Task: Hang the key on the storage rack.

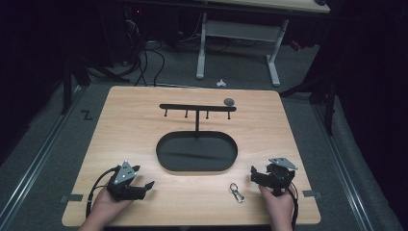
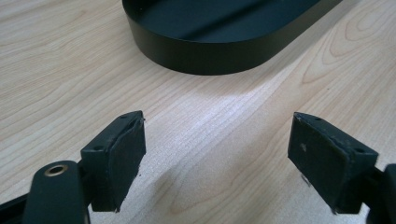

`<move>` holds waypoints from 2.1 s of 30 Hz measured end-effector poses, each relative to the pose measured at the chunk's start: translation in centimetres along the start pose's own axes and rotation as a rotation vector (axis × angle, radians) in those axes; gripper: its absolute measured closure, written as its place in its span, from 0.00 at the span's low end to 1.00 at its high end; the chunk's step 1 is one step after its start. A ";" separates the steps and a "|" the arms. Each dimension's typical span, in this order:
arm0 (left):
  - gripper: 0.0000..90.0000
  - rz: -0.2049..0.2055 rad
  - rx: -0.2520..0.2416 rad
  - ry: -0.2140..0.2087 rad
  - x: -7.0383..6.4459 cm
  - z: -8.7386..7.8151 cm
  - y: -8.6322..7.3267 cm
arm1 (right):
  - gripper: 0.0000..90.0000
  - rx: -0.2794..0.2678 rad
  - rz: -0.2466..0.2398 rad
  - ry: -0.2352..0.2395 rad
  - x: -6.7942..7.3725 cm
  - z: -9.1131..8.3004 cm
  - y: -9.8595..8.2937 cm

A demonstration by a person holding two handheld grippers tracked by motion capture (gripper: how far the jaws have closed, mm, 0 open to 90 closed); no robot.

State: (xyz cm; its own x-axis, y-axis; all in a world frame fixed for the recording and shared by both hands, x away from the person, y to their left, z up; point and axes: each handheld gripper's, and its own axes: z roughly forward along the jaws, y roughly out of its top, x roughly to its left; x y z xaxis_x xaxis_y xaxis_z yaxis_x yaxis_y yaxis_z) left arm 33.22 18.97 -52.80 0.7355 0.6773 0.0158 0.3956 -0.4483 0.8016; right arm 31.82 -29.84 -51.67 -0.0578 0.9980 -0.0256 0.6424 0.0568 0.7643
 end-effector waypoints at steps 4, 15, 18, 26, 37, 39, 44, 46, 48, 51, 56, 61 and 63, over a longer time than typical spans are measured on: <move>0.22 -0.002 -0.009 0.000 -0.1 0.0 0.1 | 0.00 -0.022 -0.040 0.032 0.3 -1.1 -0.3; 0.21 -0.013 -0.019 0.003 0.3 -0.2 0.2 | 0.00 -0.030 -0.043 0.089 0.4 -1.7 -0.3; 0.21 -0.014 -0.019 0.001 0.3 -0.2 0.2 | 0.00 -0.030 -0.026 0.115 0.5 -1.9 -0.2; 0.21 -0.008 -0.017 -0.003 0.3 -0.3 0.2 | 0.00 -0.052 -0.038 0.186 0.9 -2.6 -0.3; 0.21 -0.005 -0.016 -0.007 0.2 -0.2 0.2 | 0.28 -0.063 -0.052 0.247 1.4 -4.0 -0.3; 0.21 0.004 -0.014 -0.014 0.1 -0.2 0.2 | 0.30 -0.031 -0.069 0.252 1.7 -4.2 -0.4; 0.21 0.008 -0.020 -0.024 0.1 -0.2 0.3 | 0.35 0.084 -0.097 0.260 2.2 -3.9 -0.9; 0.21 0.006 -0.021 -0.025 0.2 -0.3 0.3 | 0.37 0.117 -0.097 0.261 2.4 -3.9 -1.0; 0.21 0.000 -0.027 -0.025 0.3 -0.3 0.3 | 0.38 0.150 -0.113 0.255 2.5 -4.1 -1.1; 0.21 -0.006 -0.033 -0.023 0.4 -0.4 0.3 | 0.39 0.202 -0.161 0.239 2.8 -4.3 -1.1; 0.21 -0.005 -0.034 -0.022 0.4 -0.4 0.3 | 0.36 0.246 -0.243 0.184 3.4 -5.0 -0.9; 0.21 -0.003 -0.029 -0.023 0.3 -0.4 0.4 | 0.35 0.271 -0.253 0.184 3.3 -5.5 -0.5; 0.21 -0.003 -0.025 -0.023 0.3 -0.3 0.3 | 0.34 0.305 -0.264 0.184 3.1 -5.5 -0.5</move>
State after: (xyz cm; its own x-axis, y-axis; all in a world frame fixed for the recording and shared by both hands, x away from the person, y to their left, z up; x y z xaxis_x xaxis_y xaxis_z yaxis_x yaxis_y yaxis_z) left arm 33.42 19.24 -52.33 0.7469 0.6649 0.0003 0.3837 -0.4313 0.8165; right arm 27.10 -26.89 -48.57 -0.3671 0.9283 -0.0585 0.7819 0.3420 0.5213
